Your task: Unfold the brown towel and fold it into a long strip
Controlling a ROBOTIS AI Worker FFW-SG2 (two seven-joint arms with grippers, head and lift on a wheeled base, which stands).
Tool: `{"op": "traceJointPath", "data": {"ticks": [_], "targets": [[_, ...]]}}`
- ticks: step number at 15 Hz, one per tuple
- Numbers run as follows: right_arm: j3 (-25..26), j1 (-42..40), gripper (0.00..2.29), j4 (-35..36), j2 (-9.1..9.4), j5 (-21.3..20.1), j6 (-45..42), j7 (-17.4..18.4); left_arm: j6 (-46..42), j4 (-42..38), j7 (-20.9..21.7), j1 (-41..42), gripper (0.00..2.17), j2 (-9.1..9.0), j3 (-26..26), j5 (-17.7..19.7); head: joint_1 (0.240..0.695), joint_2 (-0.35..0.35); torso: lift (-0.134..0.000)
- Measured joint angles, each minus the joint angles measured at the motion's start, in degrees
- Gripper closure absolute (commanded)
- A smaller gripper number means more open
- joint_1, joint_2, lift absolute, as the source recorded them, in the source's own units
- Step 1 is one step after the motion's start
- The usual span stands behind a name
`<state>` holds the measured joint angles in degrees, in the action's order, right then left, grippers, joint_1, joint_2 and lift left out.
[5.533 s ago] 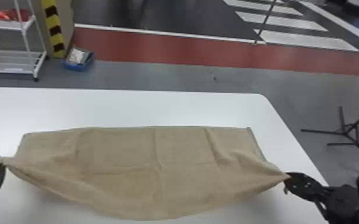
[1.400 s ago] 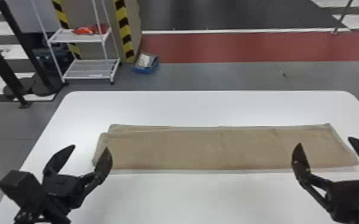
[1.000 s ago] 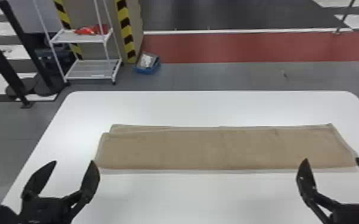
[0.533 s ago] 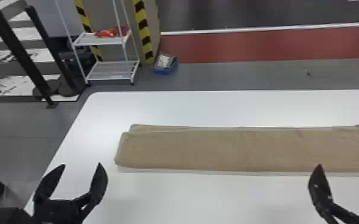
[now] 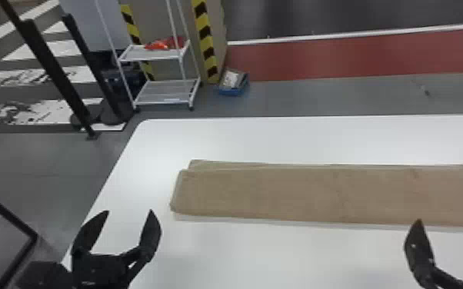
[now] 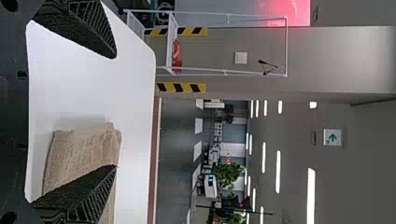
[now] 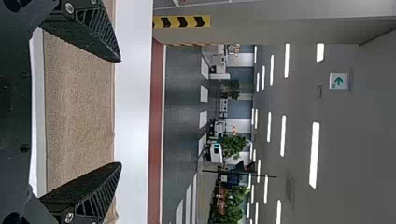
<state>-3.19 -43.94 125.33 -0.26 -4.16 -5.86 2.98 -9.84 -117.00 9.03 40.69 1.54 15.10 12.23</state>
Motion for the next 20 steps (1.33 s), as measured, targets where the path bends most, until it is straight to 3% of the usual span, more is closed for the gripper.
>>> {"op": "traceJointPath", "data": {"ticks": [10, 20], "targets": [[-3.09, 0.44, 0.10, 0.18, 0.00, -3.19, 3.37, 1.60, 1.37, 0.52, 0.28, -1.17, 0.03, 0.59, -0.07, -0.10, 0.695, 0.236, -0.122], [-4.02, 0.41, 0.11, 0.46, 0.00, -3.31, 3.81, 1.59, 1.65, 1.76, 0.28, -1.76, 0.04, 0.65, -0.25, -0.10, 0.695, 0.249, -0.122]]}}
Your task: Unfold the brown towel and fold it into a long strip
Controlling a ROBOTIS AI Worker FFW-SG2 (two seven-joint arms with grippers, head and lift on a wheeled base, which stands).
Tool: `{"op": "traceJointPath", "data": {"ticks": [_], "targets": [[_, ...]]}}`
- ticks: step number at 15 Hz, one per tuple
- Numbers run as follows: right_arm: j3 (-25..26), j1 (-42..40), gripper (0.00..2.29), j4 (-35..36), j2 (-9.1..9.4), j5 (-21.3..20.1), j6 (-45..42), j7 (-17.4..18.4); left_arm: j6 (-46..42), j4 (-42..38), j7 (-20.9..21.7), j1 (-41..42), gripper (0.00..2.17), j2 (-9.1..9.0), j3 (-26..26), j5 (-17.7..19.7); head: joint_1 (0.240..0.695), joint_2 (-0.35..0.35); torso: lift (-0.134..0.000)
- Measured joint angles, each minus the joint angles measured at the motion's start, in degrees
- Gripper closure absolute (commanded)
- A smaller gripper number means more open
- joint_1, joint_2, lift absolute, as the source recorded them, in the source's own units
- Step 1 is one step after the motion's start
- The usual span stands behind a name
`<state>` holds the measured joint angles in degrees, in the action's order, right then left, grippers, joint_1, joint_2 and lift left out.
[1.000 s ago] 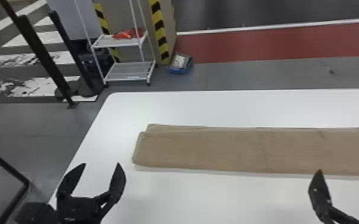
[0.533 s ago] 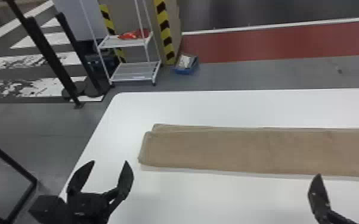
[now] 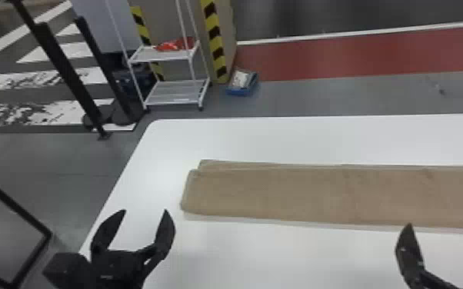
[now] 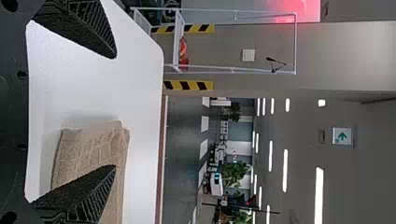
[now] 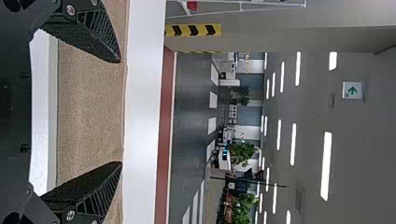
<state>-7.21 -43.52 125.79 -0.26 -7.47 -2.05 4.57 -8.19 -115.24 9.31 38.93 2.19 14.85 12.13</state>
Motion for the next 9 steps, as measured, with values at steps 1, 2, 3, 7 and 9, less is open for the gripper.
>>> {"op": "traceJointPath", "data": {"ticks": [1, 2, 3, 7, 9], "targets": [[-0.02, 0.01, 0.11, -0.01, 0.00, 0.00, 0.06, 0.00, -0.05, 0.00, 0.04, 0.00, 0.04, -0.02, -0.02, 0.00, 0.695, 0.249, -0.122], [-0.09, 0.03, 0.11, -0.01, 0.00, 0.00, 0.07, 0.00, -0.09, 0.00, 0.08, 0.00, 0.04, -0.07, -0.09, 0.00, 0.695, 0.248, -0.122], [-0.14, 0.07, 0.11, -0.01, 0.00, 0.00, 0.08, 0.00, -0.10, -0.02, 0.09, 0.00, 0.04, -0.11, -0.18, 0.00, 0.695, 0.248, -0.122], [-0.18, 0.44, 0.11, -0.43, 0.00, 0.00, 0.16, 0.00, -0.11, 0.13, 0.09, -0.10, 0.04, -0.17, -0.34, 0.00, 0.695, 0.246, -0.122], [-0.18, 0.78, 0.11, -0.60, 0.00, 0.00, 0.34, 0.00, -0.11, 0.24, 0.09, -0.21, 0.04, -0.24, -0.35, 0.00, 0.695, 0.245, -0.122]]}}
